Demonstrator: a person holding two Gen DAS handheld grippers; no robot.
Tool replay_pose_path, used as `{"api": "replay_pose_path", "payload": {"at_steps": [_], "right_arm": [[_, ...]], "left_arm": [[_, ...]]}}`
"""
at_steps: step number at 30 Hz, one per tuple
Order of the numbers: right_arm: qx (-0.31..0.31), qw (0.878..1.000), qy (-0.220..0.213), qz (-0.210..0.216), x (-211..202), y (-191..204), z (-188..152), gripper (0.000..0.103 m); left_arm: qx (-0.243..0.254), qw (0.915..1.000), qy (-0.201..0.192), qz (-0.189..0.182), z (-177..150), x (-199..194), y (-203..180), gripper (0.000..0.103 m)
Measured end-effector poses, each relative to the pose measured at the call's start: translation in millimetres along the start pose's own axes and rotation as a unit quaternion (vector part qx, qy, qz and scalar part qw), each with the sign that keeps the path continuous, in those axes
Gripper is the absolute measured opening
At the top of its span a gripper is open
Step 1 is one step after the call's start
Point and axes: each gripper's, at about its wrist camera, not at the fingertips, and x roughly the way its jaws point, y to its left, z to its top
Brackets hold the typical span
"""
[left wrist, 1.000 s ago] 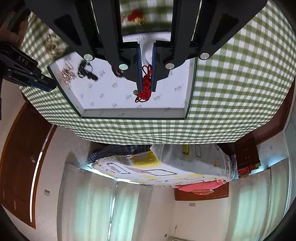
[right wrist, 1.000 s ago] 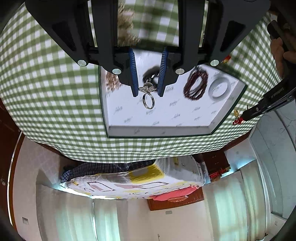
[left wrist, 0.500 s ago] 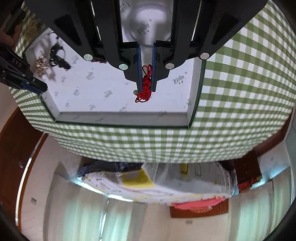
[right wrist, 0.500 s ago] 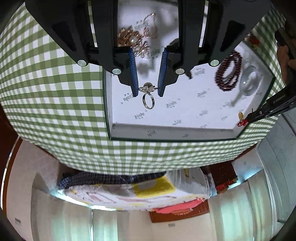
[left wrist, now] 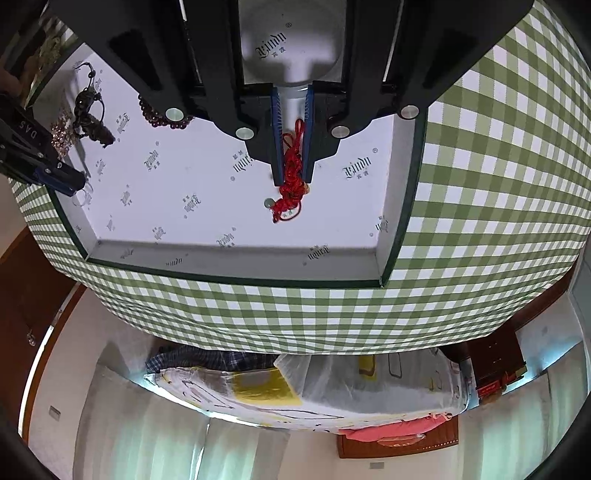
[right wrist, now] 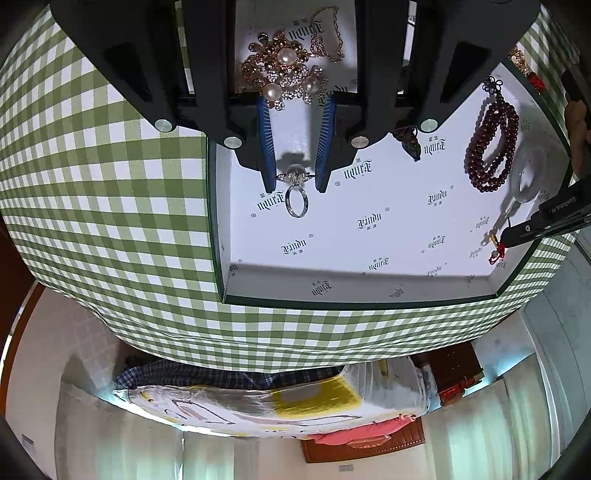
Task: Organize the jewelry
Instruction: 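Open the left tool to drop the tassel while the right tool releases the ring in the tray, then withdraw both tools and close the right tool on the silver rhinestone brooch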
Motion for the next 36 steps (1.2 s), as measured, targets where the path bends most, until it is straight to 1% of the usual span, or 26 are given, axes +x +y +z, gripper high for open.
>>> {"api": "replay_pose_path", "payload": {"at_steps": [2, 5, 6, 7, 8, 9, 10, 15, 18, 27, 30, 36], "right_arm": [[0.0, 1.0, -0.001, 0.002, -0.2, 0.1, -0.4, 0.023], [0.002, 1.0, -0.002, 0.007, -1.4, 0.2, -0.6, 0.028], [0.004, 1.0, -0.002, 0.009, -2.0, 0.5, -0.7, 0.03], [0.006, 1.0, -0.002, 0.01, -2.7, 0.6, -0.7, 0.03], [0.008, 1.0, -0.004, 0.01, -4.1, 1.0, -0.8, 0.031], [0.01, 1.0, -0.006, 0.011, -5.9, 1.2, -1.3, 0.031], [0.011, 1.0, -0.008, 0.011, -7.9, 1.5, -1.9, 0.031], [0.016, 1.0, -0.021, 0.011, -20.2, 3.5, -4.5, 0.032], [0.019, 0.999, -0.029, 0.01, -28.6, 5.0, -6.3, 0.032], [0.021, 0.998, -0.053, 0.012, -59.4, 17.8, -18.4, 0.032], [0.019, 0.998, -0.057, 0.016, -68.3, 23.8, -25.0, 0.032], [0.012, 0.998, -0.057, 0.027, -82.9, 40.2, -46.7, 0.032]], "left_arm": [[0.002, 1.0, 0.004, 0.003, -1.4, 2.1, -1.3, 0.011], [0.006, 1.0, 0.004, 0.005, -1.5, 1.2, -2.8, 0.011], [0.007, 1.0, 0.004, 0.004, -0.9, 2.0, -2.2, 0.015], [0.008, 1.0, 0.004, 0.004, -1.2, 1.6, -2.7, 0.026], [0.008, 1.0, 0.001, 0.006, -1.6, -0.2, -2.7, 0.032], [0.007, 0.9999, -0.005, 0.008, -1.9, -2.8, -3.4, 0.041], [0.007, 0.9999, -0.009, 0.008, -1.9, -4.3, -3.2, 0.046], [0.002, 0.9996, -0.027, 0.004, -4.8, -17.5, -2.4, 0.05], [0.001, 0.9992, -0.04, 0.008, -6.5, -27.2, -3.8, 0.052], [0.003, 0.9963, -0.084, 0.02, -20.3, -59.8, -5.1, 0.053], [-0.001, 0.9956, -0.091, 0.02, -27.3, -67.8, -4.3, 0.053], [-0.003, 0.9956, -0.092, 0.02, -49.8, -81.5, -4.4, 0.053]]}}
